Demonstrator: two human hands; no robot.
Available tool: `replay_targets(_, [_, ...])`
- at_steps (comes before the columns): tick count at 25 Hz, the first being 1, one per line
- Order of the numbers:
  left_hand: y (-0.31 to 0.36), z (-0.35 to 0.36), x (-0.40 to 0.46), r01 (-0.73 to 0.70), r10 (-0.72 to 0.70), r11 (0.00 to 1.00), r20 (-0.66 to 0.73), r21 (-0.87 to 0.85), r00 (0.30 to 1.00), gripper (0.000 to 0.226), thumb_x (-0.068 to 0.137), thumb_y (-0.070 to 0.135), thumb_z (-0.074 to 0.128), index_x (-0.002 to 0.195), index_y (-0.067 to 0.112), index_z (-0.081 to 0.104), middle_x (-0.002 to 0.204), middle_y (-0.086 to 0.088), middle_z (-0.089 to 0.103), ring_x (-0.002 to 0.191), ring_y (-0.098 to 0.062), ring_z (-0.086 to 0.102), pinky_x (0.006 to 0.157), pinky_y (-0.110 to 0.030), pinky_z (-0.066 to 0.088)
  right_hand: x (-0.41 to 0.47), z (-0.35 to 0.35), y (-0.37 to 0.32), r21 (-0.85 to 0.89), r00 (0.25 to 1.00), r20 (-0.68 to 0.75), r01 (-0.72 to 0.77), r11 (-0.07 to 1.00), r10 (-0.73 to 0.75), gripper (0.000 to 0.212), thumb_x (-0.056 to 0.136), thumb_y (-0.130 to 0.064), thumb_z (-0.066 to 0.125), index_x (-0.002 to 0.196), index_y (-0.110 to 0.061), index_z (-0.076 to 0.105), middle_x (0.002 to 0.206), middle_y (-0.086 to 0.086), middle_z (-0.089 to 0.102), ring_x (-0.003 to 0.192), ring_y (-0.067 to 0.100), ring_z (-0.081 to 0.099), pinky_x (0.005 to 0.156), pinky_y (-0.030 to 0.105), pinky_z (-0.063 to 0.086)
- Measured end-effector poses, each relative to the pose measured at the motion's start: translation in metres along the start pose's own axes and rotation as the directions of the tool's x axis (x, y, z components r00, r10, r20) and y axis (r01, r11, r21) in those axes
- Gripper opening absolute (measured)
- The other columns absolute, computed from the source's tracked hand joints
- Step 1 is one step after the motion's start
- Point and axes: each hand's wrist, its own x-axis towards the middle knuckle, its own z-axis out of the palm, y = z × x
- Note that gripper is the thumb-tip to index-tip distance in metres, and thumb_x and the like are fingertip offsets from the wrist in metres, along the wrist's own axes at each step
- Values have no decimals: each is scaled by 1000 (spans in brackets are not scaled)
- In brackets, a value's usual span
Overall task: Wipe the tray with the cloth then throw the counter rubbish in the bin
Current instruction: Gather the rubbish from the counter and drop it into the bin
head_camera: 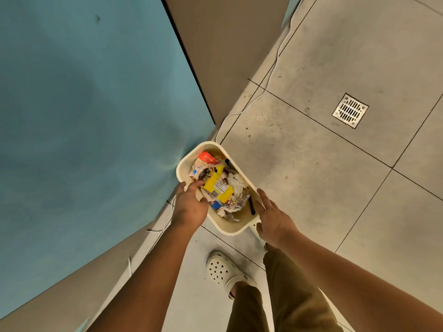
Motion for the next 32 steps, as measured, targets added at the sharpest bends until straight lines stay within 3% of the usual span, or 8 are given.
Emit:
replay_targets(3, [0,-10,-24,-35,34,998,-17,-50,999,38,92,9,53,126,26,54,141,-2,33,101,-18,57,81,-24,44,-9,-6,-6,32,999,14,-34,999,34,62,92,-19,49,147,-21,22,155,-3,5,130,22,38,97,31,45])
replay_targets(8, [17,-55,-92,-96,94,992,-29,-87,995,32,93,11,51,121,25,58,127,2,46,83,-7,54,76,-19,40,-58,-43,-36,192,998,-29,-42,980,49,49,90,-17,50,138,-24,41,145,-3,33,125,20,45,99,30,43])
replay_targets(13, [72,-128,-216,-273,224,905,-180,-325,958,23,90,11,56,107,25,63,116,-1,62,87,-12,61,78,-21,47,-165,-160,-102,348,944,-285,264,899,-167,41,86,-12,54,127,-17,53,130,3,47,113,23,54,95,28,43])
replay_targets(17, [120,-188,-317,-441,366,771,-247,-460,897,21,90,9,56,98,28,60,97,7,64,67,3,57,60,-5,42,-247,-250,-139,269,823,-451,496,826,-347,34,85,-11,57,118,-19,58,114,-6,53,103,10,55,90,23,45])
replay_targets(19, [136,-232,-365,-524,399,685,-341,-506,851,22,90,7,55,94,28,59,93,15,61,72,3,58,64,-6,43,-292,-286,-158,217,726,-522,621,754,-447,31,85,-12,58,114,-22,60,101,-17,53,93,-2,53,82,15,45])
replay_targets(21, [141,-264,-402,-587,405,606,-427,-536,808,24,91,8,54,91,32,59,94,15,61,81,-4,59,69,-13,44,-328,-312,-176,169,633,-555,721,672,-540,28,85,-13,59,109,-26,61,96,-26,52,89,-2,55,76,15,46])
replay_targets(27, [136,-340,-464,-671,256,510,-650,-538,715,24,91,5,53,91,28,60,89,10,61,74,-9,57,61,-14,44,-383,-388,-256,68,402,-567,893,445,-719,27,82,-21,56,95,-44,56,95,-21,60,83,6,59,68,12,46])
replay_targets(32, [111,-386,-486,-696,56,429,-752,-576,657,25,92,7,51,87,30,60,87,10,59,72,-6,59,63,-19,44,-382,-412,-326,38,310,-509,940,339,-803,25,84,-1,60,91,-25,66,90,-8,64,74,6,57,64,10,44])
